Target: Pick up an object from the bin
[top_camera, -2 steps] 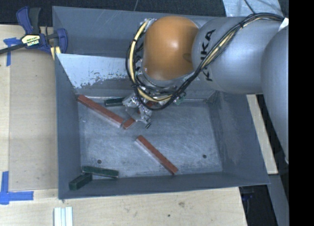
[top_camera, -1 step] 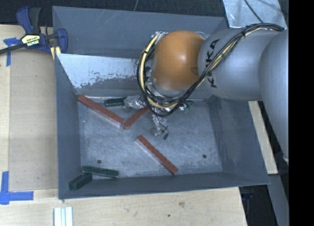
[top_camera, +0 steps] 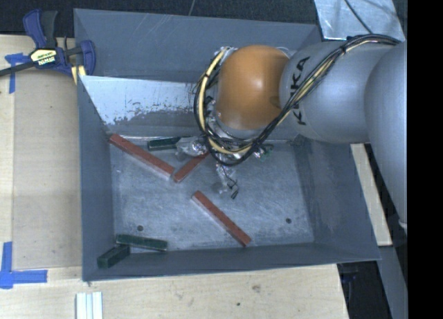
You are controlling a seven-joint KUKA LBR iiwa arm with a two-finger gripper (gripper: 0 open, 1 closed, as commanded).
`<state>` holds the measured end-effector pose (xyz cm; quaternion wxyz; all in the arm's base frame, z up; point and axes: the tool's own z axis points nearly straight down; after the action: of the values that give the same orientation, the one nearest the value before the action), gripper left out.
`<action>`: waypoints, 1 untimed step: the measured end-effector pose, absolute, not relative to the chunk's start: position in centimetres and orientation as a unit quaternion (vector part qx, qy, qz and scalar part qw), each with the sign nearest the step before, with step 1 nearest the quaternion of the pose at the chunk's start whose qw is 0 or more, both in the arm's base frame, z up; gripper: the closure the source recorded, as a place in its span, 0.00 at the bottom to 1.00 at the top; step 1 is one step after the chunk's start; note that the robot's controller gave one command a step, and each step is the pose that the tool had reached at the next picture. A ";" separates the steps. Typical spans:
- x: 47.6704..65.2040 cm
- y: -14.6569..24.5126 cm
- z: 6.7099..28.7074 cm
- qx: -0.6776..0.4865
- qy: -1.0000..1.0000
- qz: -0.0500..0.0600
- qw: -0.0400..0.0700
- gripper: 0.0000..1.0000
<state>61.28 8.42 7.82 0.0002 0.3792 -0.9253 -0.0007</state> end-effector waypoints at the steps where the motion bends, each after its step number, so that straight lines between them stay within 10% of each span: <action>1: 61.0 8.6 9.5 0.411 -0.912 -0.001 0.000 0.00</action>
Offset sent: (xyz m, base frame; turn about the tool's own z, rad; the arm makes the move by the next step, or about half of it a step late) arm 0.0047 0.0430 -0.0082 -0.3738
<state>60.99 8.56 9.45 0.0000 0.4113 -0.9115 -0.0006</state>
